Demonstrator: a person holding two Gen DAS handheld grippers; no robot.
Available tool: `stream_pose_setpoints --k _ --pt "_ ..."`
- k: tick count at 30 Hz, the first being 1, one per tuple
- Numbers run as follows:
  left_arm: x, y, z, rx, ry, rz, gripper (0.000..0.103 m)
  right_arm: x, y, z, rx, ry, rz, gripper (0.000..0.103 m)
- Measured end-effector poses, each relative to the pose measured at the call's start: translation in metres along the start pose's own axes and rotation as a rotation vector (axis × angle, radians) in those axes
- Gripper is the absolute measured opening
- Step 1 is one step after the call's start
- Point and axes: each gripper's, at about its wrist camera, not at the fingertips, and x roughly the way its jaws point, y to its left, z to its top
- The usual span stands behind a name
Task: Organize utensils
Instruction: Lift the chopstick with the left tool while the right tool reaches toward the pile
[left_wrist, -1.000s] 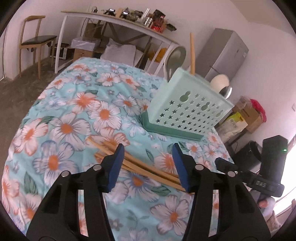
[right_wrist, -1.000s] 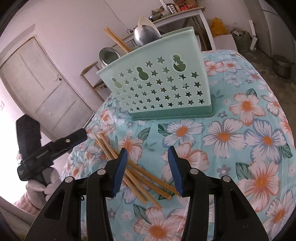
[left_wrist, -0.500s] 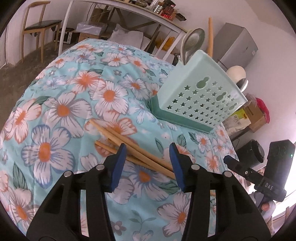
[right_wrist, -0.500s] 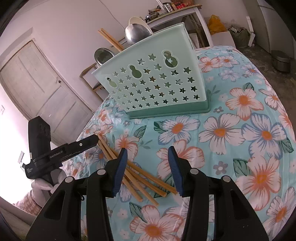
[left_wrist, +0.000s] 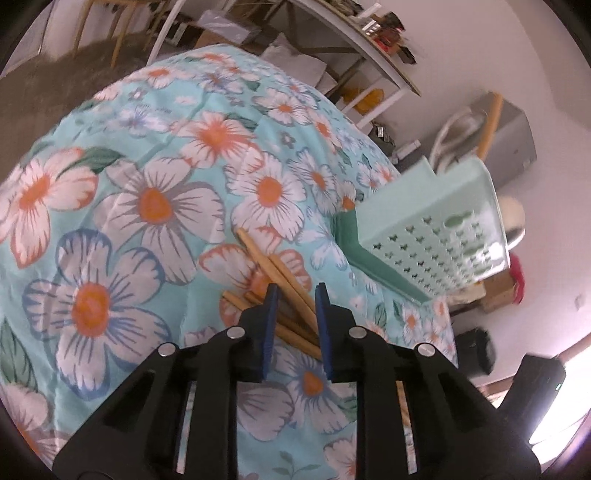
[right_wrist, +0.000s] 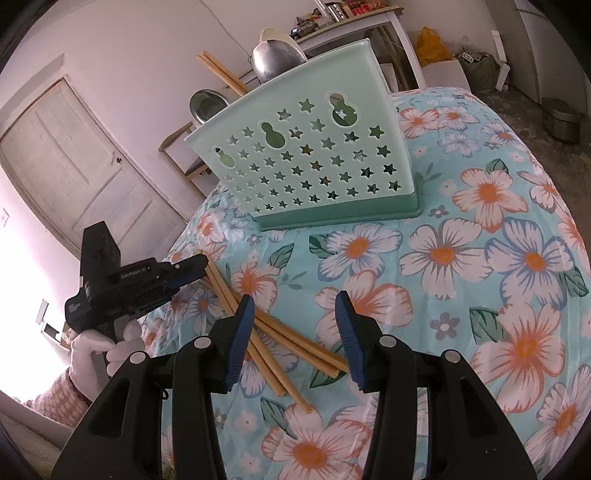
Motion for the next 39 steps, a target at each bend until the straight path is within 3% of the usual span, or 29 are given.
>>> stream_pose_setpoints --k 5,12,19,25,31,39 --pt "0.007 0.008 0.006 -0.077 0.003 -0.012 0.015 -0.002 0.001 -0.002 0.002 0.0 0.002 0.045" --pt "-0.007 0.007 0.0 -0.062 -0.023 -0.041 0.014 -0.004 -0.001 -0.003 0.011 -0.004 -0.001 0.045" --pt "-0.041 0.001 -0.01 0.019 -0.08 -0.077 0.014 -0.005 0.0 -0.003 0.009 -0.006 0.005 0.045" --pt "-0.065 -0.014 -0.019 0.146 -0.134 -0.044 0.014 -0.002 0.011 0.002 -0.032 0.004 0.022 0.045" --pt "-0.084 -0.031 -0.028 0.261 -0.176 -0.024 0.015 0.011 0.042 0.024 -0.161 0.028 0.07 0.045" --pt "-0.103 -0.038 -0.042 0.329 -0.207 -0.03 0.015 0.05 0.089 0.055 -0.337 0.11 0.14 0.04"
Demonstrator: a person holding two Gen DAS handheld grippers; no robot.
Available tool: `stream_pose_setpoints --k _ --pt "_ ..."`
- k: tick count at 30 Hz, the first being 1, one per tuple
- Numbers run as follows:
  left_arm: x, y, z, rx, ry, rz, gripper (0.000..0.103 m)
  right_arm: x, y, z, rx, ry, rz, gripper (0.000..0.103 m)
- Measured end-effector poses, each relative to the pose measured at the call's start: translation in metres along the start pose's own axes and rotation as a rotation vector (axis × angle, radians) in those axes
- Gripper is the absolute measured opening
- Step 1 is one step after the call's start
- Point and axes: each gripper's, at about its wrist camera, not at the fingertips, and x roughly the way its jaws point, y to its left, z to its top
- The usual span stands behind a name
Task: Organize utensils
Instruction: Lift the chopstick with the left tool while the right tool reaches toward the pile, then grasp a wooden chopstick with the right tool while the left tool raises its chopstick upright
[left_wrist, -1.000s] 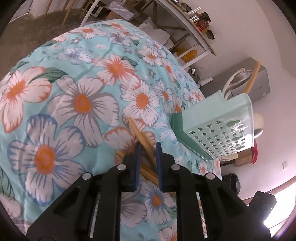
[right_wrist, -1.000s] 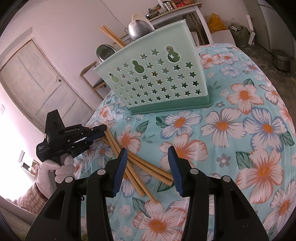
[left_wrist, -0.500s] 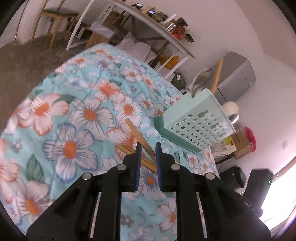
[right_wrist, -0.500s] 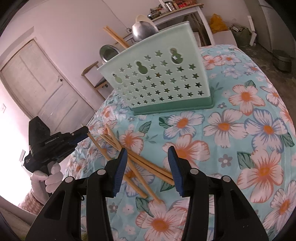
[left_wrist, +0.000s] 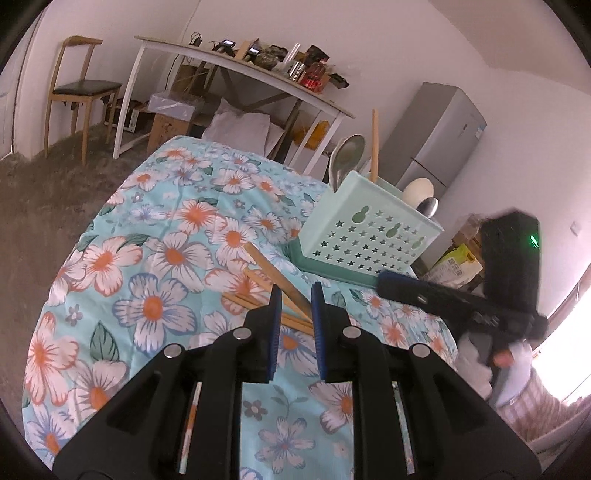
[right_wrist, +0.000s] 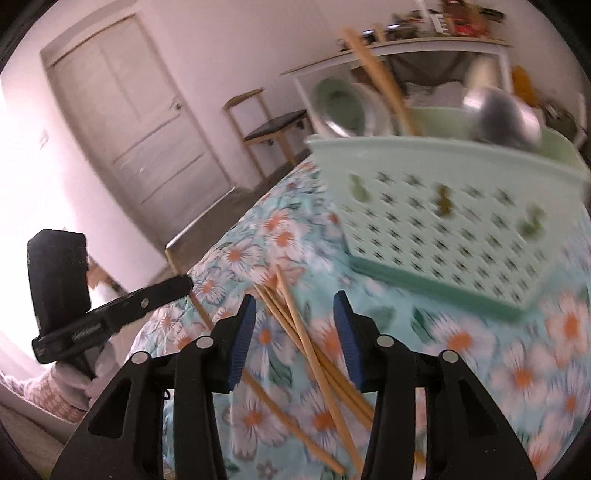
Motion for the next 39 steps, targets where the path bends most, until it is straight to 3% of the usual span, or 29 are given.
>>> stream_pose_setpoints --k 11,21,25,30,39 --pt "-0.015 -0.003 -0.01 0.032 -0.022 -0.013 0.015 0.083 0.028 0.027 -0.156 0.219 0.016 0.028" --pt "-0.016 -0.002 -0.01 0.028 -0.025 -0.017 0.015 0.132 0.021 0.028 -0.145 0.316 -0.043 0.019" --pt "-0.016 -0.002 -0.01 0.029 -0.024 -0.017 0.015 0.13 0.018 0.028 -0.126 0.297 -0.027 0.01" --pt "-0.016 -0.002 -0.01 0.028 -0.025 -0.017 0.015 0.117 0.015 0.033 -0.11 0.249 -0.031 0.007" --pt "-0.023 -0.009 -0.007 0.045 -0.032 -0.022 0.014 0.028 0.007 0.043 -0.061 0.047 -0.073 0.007"
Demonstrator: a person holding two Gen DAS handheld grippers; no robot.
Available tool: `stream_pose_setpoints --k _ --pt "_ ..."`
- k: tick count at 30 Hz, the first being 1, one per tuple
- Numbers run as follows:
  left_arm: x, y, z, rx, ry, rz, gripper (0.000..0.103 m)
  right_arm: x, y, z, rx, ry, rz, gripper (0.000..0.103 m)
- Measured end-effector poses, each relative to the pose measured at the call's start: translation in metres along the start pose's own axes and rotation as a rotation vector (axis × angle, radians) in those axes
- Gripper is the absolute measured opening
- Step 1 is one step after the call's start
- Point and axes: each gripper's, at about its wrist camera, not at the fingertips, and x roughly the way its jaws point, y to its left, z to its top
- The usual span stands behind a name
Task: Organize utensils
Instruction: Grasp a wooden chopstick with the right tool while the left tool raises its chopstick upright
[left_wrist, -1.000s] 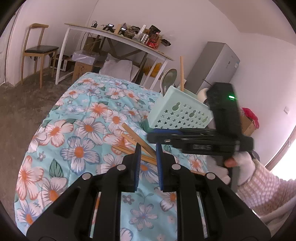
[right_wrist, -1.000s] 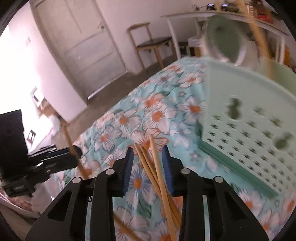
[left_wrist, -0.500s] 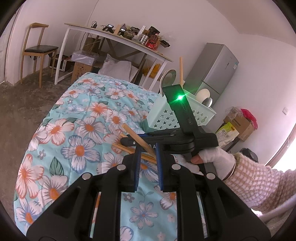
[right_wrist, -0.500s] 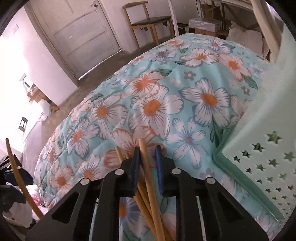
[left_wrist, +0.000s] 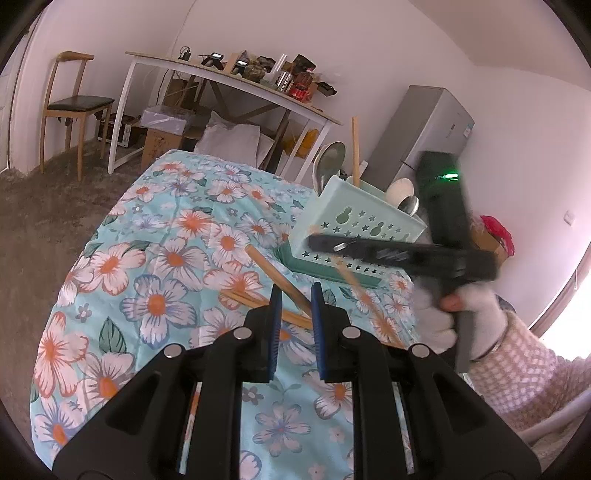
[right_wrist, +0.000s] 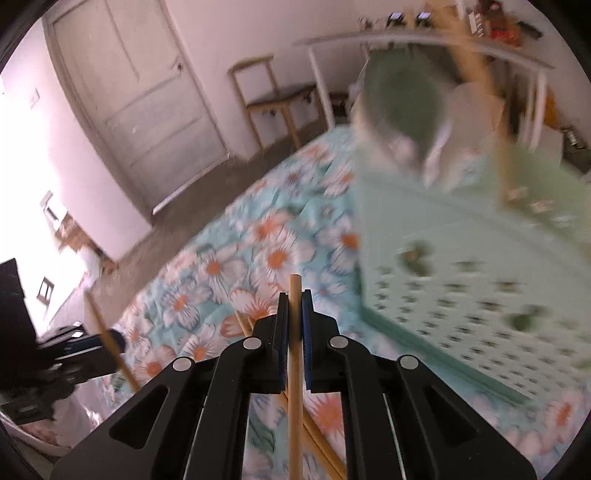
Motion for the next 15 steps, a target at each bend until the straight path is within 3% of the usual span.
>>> stream_pose_setpoints --k 7,15 --pt "0.001 -0.006 0.008 -0.018 0.0 -0.045 0.012 -0.097 -0.018 -0.013 0.089 -0.235 -0.062 0.007" --pt "-0.006 -0.025 0.027 -0.016 -0.064 -0.112 0.007 -0.159 -0.038 -0.043 0.212 -0.377 -0.091 0.007"
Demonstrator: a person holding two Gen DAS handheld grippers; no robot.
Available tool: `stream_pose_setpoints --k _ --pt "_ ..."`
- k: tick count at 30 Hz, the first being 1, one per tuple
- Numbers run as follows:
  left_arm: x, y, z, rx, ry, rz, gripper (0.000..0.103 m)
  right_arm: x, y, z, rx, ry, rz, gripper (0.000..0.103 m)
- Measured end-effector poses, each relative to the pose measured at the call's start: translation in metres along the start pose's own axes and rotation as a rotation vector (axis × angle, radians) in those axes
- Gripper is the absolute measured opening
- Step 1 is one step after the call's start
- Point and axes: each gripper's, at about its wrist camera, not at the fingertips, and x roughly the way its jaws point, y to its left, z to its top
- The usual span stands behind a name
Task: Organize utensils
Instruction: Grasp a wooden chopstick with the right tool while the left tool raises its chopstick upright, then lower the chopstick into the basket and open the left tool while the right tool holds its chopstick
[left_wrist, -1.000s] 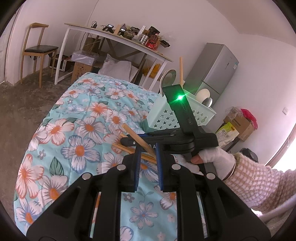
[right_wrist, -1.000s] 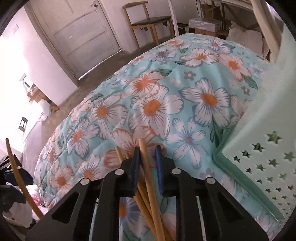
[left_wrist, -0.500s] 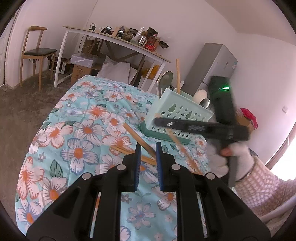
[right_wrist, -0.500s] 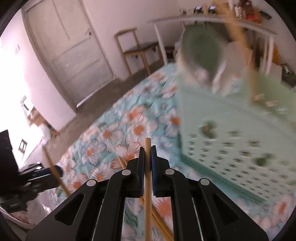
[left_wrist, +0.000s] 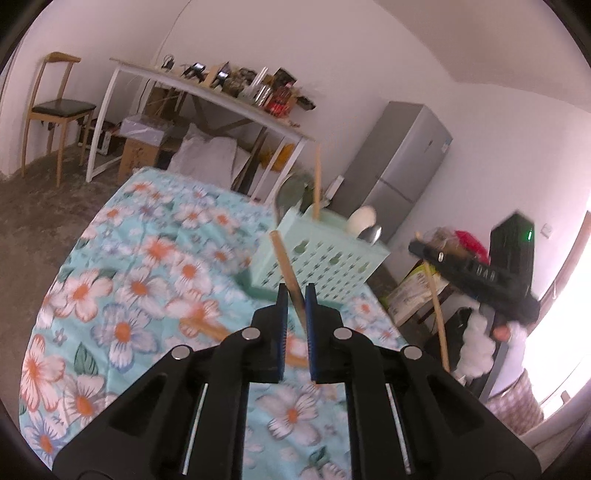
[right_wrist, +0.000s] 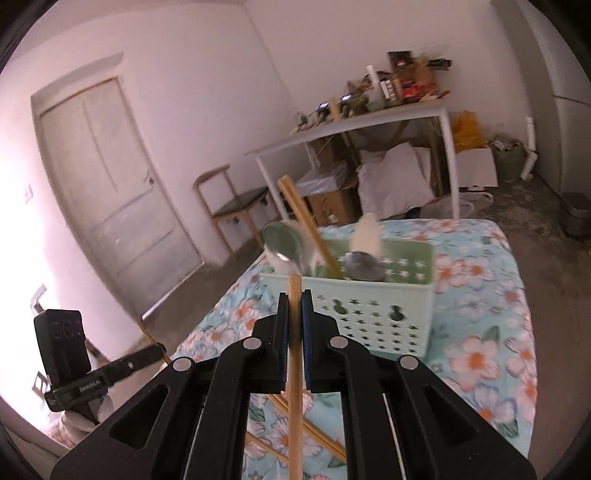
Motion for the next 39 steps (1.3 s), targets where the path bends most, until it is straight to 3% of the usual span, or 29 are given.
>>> stream_pose_setpoints --k 8,16,22,29,36,38,39 --pt "-0.005 -0.026 0.039 0.014 -0.092 -0.063 0.005 -0.021 -0.01 -0.011 0.041 -0.05 0.005 0.007" --pt "-0.013 -0.063 0.104 0.089 -0.307 -0.115 0.005 -0.034 -0.016 -0.015 0.06 -0.074 0.031 0.007" --pt "0.007 -0.082 0.132 0.162 -0.414 -0.082 0.005 -0.04 -0.016 -0.014 0.062 -0.086 0.032 0.007" --pt "0.07 -0.08 0.126 0.165 -0.363 -0.013 0.005 -0.04 -0.02 -0.012 0.061 -0.086 0.022 0.007" --pt "0.117 -0.058 0.099 0.105 -0.211 -0.002 0.006 -0.036 -0.019 -0.011 0.054 -0.071 0.008 0.007" --pt "0.117 -0.052 0.093 0.079 -0.19 -0.007 0.016 -0.034 -0.019 -0.011 0.055 -0.069 0.009 0.007" --pt "0.114 -0.049 0.091 0.068 -0.187 -0.001 0.029 -0.034 -0.019 -0.011 0.055 -0.069 0.008 0.007"
